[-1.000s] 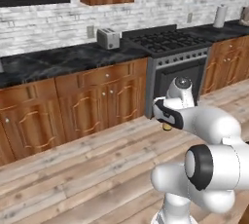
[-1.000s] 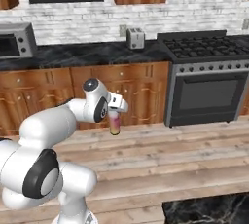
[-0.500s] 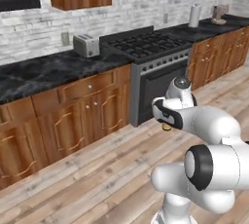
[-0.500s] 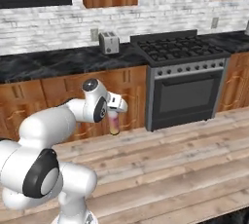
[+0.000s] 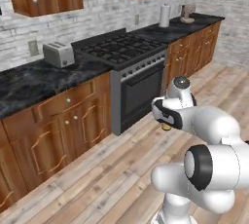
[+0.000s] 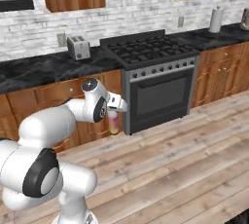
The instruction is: Place the large bottle from the dining counter next to the other large bottle outside the sink, and place the small bottle from the dining counter next to the other small bottle inside the sink.
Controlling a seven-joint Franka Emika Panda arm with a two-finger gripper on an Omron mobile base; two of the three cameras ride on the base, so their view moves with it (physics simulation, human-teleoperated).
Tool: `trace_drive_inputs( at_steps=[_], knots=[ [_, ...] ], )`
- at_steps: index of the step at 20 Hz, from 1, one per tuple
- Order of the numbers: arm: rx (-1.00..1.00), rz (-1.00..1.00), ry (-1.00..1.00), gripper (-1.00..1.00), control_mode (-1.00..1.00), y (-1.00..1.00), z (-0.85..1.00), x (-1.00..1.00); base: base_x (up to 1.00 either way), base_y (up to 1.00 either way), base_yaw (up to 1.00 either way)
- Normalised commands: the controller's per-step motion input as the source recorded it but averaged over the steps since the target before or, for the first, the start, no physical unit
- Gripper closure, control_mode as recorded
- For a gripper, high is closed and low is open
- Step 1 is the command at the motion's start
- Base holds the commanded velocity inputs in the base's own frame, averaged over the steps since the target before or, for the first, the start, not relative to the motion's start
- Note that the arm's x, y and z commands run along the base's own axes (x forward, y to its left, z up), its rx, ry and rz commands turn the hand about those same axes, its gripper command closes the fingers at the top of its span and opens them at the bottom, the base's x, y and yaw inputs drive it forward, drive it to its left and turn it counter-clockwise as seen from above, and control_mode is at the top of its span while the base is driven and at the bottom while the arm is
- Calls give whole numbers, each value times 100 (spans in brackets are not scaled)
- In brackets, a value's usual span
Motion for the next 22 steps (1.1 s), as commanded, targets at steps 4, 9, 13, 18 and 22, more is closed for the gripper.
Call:
trace_drive_inputs(
  at_steps=[4, 9, 13, 18, 22],
  knots=[
    [0, 0, 0, 100, 100, 0, 0, 0, 41, 0, -34],
    [0, 0, 0, 100, 100, 0, 0, 0, 32, -2, -31],
    [0, 0, 0, 100, 100, 0, 0, 0, 25, -8, -28],
    [0, 0, 0, 100, 100, 0, 0, 0, 24, -10, -27],
    [0, 0, 0, 100, 100, 0, 0, 0, 40, -5, -31]
  ],
)
